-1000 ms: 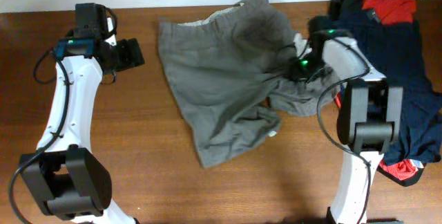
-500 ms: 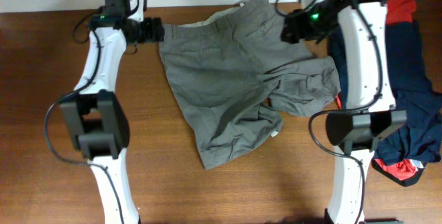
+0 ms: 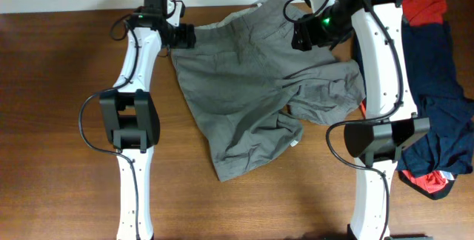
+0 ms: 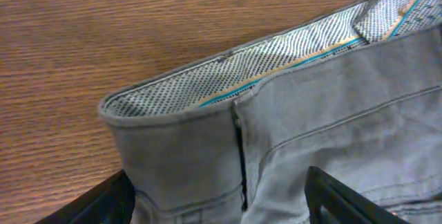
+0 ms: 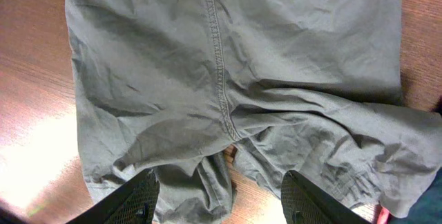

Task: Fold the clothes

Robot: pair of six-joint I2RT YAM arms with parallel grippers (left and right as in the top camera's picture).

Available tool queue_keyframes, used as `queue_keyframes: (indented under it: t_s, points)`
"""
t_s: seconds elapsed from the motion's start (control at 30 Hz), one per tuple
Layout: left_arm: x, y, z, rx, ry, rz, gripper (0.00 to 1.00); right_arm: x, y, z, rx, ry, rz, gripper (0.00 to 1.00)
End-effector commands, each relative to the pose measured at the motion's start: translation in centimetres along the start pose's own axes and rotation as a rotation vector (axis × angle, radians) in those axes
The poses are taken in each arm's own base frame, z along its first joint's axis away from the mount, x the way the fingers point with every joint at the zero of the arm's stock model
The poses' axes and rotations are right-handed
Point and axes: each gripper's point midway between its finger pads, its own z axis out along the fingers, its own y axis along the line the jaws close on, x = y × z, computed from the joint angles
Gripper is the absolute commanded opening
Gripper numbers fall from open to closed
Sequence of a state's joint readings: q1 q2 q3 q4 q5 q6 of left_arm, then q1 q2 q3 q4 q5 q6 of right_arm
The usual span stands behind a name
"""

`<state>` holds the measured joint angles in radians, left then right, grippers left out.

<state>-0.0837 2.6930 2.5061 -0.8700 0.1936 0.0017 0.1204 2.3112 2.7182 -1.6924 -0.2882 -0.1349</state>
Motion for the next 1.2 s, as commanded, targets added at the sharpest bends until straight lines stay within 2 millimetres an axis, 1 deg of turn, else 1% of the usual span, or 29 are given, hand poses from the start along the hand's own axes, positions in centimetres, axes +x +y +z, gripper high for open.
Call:
queue_keyframes:
  t_s: [0.0,0.07,0.1,0.13,0.17,0.23,0.27,0.3,0.4,0.43,0.47,0.5,0.6,0.63,0.67,0.77,0.83,0.9,1.0,1.1,1.17]
  points:
    - [0.8,0.2,1.7,-0.038,0.018,0.019,0.64,-0.1,-0.2,-0.7,0.015,-0.015,-0.008,0.62]
    - [0.9,0.3,1.8,-0.039,0.023,-0.002,0.39,-0.1,-0.2,-0.7,0.015,-0.015,-0.008,0.62]
    - [0.8,0.4,1.7,-0.050,0.020,-0.018,0.12,-0.1,-0.2,-0.7,0.015,-0.015,-0.008,0.62]
    - [0.6,0.9,1.3,-0.074,0.017,-0.056,0.02,-0.1,-0.2,-0.7,0.015,-0.015,-0.008,0.62]
    - [0.6,1.4,0.8,-0.091,0.019,-0.087,0.01,-0.1,-0.2,-0.7,0.014,-0.015,-0.008,0.62]
    - [0.8,2.5,-0.7,-0.127,0.044,-0.149,0.00,-0.1,-0.1,-0.7,0.014,-0.015,0.004,0.62]
    - [1.0,3.3,-1.7,-0.144,0.063,-0.191,0.00,-0.1,-0.1,-0.7,0.012,-0.015,0.012,0.62]
    - [1.5,4.4,-3.3,-0.161,0.093,-0.254,0.00,-0.1,-0.1,-0.7,0.010,-0.015,0.015,0.62]
    - [2.7,6.3,-6.2,-0.187,0.151,-0.352,0.00,-0.1,0.1,-0.7,0.002,-0.016,0.017,0.62]
    - [3.5,7.2,-7.5,-0.199,0.186,-0.379,0.00,-0.1,0.2,-0.7,-0.006,-0.017,0.017,0.62]
    - [4.2,7.7,-8.4,-0.206,0.214,-0.397,0.00,-0.2,0.5,-0.7,-0.021,-0.019,0.017,0.62]
    - [5.6,8.4,-9.7,-0.217,0.270,-0.426,0.01,-0.2,0.7,-0.7,-0.030,-0.020,0.016,0.62]
    - [9.4,9.2,-12.0,-0.234,0.424,-0.481,0.01,-0.2,0.9,-0.6,-0.033,-0.018,0.011,0.62]
    - [9.6,9.6,-12.2,-0.220,0.432,-0.474,0.00,-0.2,1.2,-0.4,-0.035,-0.015,0.006,0.62]
    - [9.6,9.3,-12.0,-0.168,0.438,-0.451,0.00,-0.2,1.3,-0.4,-0.036,-0.013,0.003,0.62]
    - [8.9,6.3,-11.8,0.040,0.428,-0.460,0.00,0.0,2.0,0.2,-0.042,0.003,-0.008,0.62]
    - [8.6,5.6,-11.8,0.083,0.422,-0.465,0.00,0.2,2.2,0.6,-0.045,0.020,-0.009,0.62]
    - [8.4,5.4,-12.1,0.086,0.414,-0.438,0.00,0.6,2.2,1.1,-0.049,0.041,-0.004,0.61]
    - [7.3,5.8,-14.2,0.032,0.370,-0.405,0.00,0.8,2.1,1.4,-0.050,0.056,0.018,0.60]
    - [5.9,5.7,-17.2,-0.034,0.310,-0.363,0.00,0.8,2.1,1.4,-0.050,0.056,0.018,0.60]
    - [5.7,5.7,-18.9,-0.094,0.295,-0.338,0.00,0.8,2.1,1.4,-0.050,0.056,0.018,0.60]
